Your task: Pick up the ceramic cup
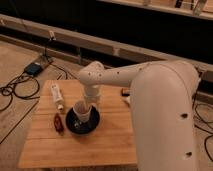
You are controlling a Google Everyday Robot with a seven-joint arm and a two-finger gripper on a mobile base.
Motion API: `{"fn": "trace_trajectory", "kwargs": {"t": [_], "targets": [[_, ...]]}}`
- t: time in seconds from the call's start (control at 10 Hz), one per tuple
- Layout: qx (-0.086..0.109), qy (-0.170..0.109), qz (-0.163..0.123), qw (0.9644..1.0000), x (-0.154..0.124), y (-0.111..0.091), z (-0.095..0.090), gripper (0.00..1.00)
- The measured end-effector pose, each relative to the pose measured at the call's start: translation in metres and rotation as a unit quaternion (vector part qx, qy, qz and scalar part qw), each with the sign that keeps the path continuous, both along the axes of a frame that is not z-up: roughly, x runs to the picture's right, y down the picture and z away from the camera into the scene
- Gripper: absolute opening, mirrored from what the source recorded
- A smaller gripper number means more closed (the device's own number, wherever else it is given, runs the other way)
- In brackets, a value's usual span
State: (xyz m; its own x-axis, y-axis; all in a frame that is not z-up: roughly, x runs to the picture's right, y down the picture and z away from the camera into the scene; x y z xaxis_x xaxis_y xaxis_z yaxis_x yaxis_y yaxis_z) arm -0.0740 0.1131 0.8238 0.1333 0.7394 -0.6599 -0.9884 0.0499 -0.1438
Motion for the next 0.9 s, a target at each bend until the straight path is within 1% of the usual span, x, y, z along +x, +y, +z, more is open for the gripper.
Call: {"fn": "trace_trajectory", "kwargs": {"t": [0.1, 0.3, 0.4, 0.6, 0.7, 0.9], "targets": [[-0.003, -0.006, -0.001, 1.0, -0.001, -0.001, -0.001, 0.2], [-0.005, -0.018, 0.0, 0.9998, -0.006, -0.008, -0.007, 0.03], [-0.004, -0.026, 0.002, 0.9996, -0.009, -0.016, -0.012, 0.0], [0.006, -0.042, 0.013, 0.999, -0.012, -0.039, -0.021, 0.0], [0.012, -0.047, 0.022, 0.9986, -0.009, -0.052, -0.025, 0.0], [0.02, -0.053, 0.054, 0.9969, 0.006, -0.079, -0.029, 0.0]]}}
